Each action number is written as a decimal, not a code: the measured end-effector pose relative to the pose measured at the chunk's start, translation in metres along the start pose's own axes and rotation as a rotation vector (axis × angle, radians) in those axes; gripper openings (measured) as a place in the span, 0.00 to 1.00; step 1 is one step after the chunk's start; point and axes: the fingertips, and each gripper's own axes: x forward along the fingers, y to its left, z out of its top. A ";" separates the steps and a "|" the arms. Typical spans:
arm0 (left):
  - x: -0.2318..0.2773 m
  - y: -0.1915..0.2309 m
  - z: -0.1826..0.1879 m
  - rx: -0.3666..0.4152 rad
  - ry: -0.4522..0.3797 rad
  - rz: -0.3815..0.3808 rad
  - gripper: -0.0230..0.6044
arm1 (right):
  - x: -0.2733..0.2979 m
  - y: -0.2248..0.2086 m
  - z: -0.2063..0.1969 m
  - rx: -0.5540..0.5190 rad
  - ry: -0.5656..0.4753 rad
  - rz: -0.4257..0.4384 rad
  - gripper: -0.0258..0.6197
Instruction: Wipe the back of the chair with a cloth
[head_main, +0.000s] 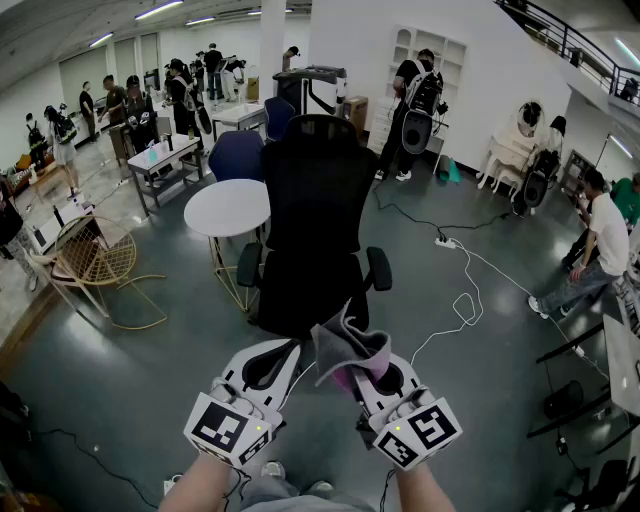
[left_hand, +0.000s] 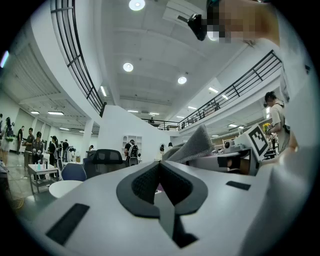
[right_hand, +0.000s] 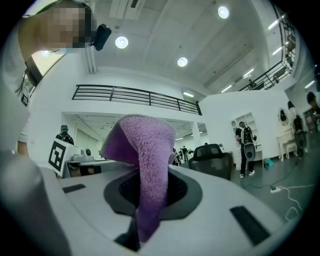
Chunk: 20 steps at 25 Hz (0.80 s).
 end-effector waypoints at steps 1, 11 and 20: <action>-0.001 0.000 0.001 0.000 0.001 0.000 0.05 | 0.000 0.001 0.000 0.001 -0.001 0.000 0.12; -0.012 0.017 0.001 0.000 0.000 -0.004 0.05 | 0.015 0.014 -0.005 -0.003 0.008 0.000 0.12; -0.011 0.051 -0.005 0.017 0.006 -0.022 0.05 | 0.051 0.026 -0.014 -0.001 0.048 0.014 0.12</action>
